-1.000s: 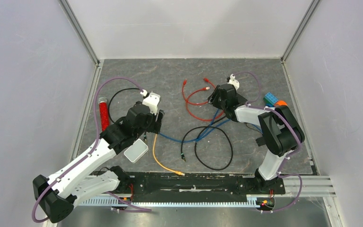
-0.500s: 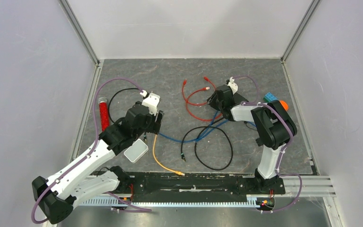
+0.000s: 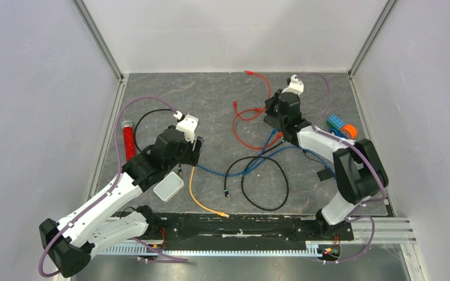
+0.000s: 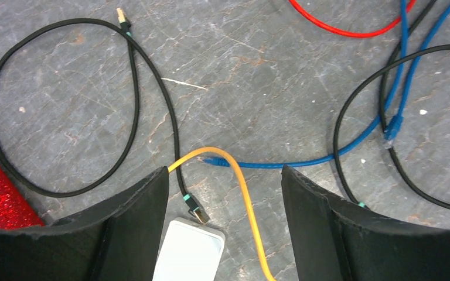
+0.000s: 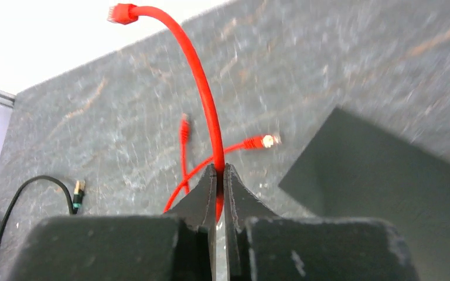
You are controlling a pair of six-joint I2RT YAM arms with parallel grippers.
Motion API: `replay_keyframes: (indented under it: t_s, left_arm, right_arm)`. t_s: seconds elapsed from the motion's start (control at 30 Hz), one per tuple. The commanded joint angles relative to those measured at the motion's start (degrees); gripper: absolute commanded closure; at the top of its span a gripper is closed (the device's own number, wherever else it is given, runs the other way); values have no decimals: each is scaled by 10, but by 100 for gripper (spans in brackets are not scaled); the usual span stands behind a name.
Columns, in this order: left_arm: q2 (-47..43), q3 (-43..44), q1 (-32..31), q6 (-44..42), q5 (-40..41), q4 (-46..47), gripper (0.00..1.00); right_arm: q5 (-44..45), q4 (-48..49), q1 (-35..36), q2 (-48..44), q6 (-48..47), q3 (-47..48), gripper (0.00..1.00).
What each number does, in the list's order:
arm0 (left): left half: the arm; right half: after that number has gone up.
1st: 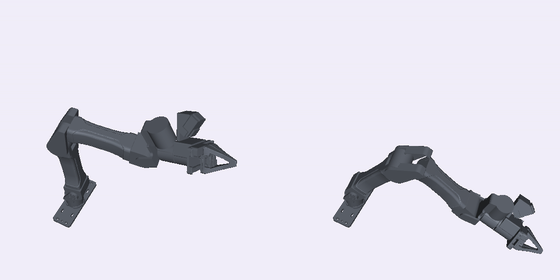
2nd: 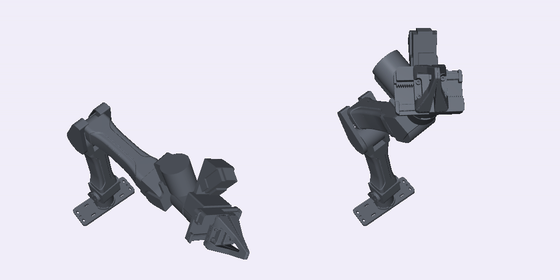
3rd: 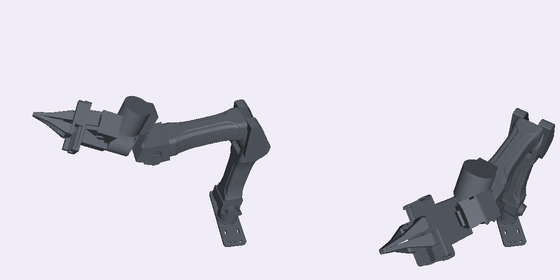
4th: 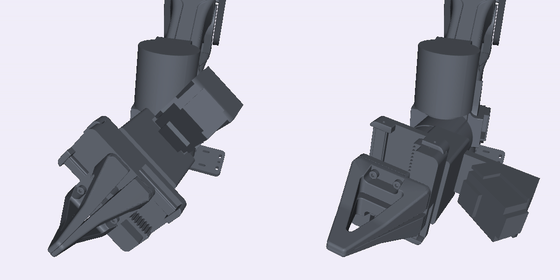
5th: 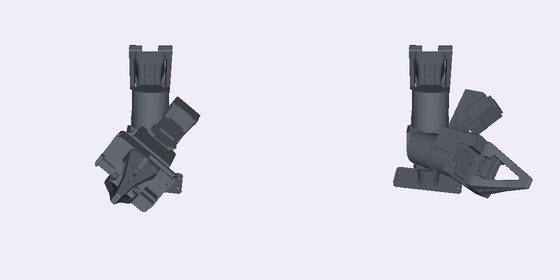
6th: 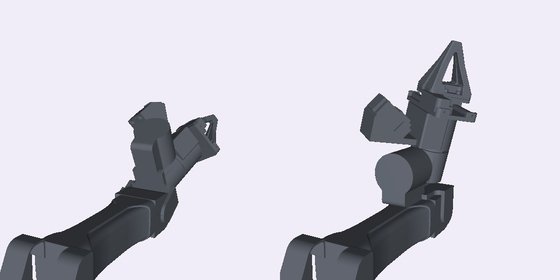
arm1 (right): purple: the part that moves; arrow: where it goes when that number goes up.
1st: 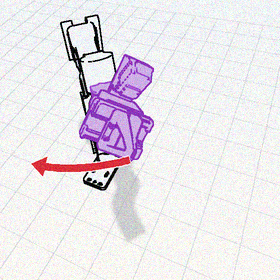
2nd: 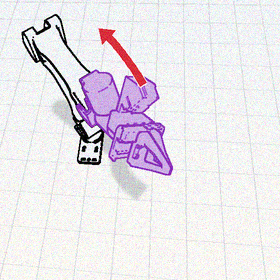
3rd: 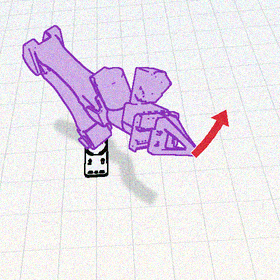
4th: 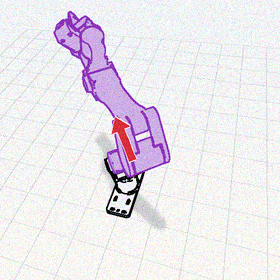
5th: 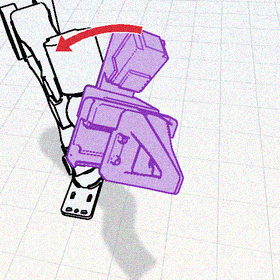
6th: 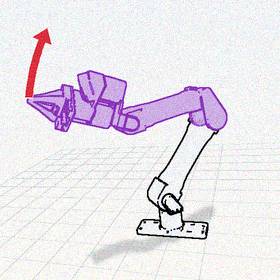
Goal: Insert the plug into the switch port
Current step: Pick up the connector from the center of the board.
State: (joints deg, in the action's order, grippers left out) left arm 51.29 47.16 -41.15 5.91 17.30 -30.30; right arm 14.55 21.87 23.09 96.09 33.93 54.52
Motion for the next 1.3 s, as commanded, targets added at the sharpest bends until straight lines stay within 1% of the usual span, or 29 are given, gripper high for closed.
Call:
replay_keyframes:
  t_s: [0.0, 0.13, 0.23, 0.43, 0.53, 0.6, 0.67, 0.77, 0.9, 1.0, 1.1, 1.17, 1.27]
  left_arm:
    - [2, 49, 7, 42, -43, 12, 24]
    - [15, 71, 14, 49, -69, 27, 21]
    - [39, 103, 26, 52, -87, 29, 21]
    - [71, 159, 62, 38, -114, 56, 20]
    - [80, 174, 67, 31, -130, 102, 19]
    - [94, 182, 69, 28, -147, 132, 19]
    - [115, 197, 70, 30, -166, 151, 20]
    - [145, 217, 72, 42, -188, 172, 21]
    - [182, 241, 76, 52, -187, 168, 22]
    - [199, 247, 80, 62, -199, 176, 22]
    - [217, 260, 86, 80, -226, 174, 23]
    - [231, 275, 89, 83, -234, 159, 24]
    - [233, 265, 90, 94, -226, 159, 25]
  right_arm:
    - [54, -10, -5, -77, -136, 49, 100]
    - [72, -47, -7, -113, -208, 87, 100]
    - [35, -62, -16, -139, -219, 99, 100]
    - [-164, -92, -48, -172, -117, 97, 100]
    - [-243, -78, -56, -175, -65, 76, 100]
    - [-285, -50, -57, -179, -31, 54, 100]
    - [-319, 7, -57, -185, 3, 25, 100]
    - [-324, 45, -57, -191, 16, 3, 100]
    - [-294, 51, -57, -194, -38, 17, 100]
    - [-306, 36, -58, -201, -85, 32, 100]
    - [-313, 30, -57, -221, -135, 23, 100]
    - [-295, 27, -56, -233, -199, 19, 100]
    - [-251, 17, -56, -245, -334, 35, 100]
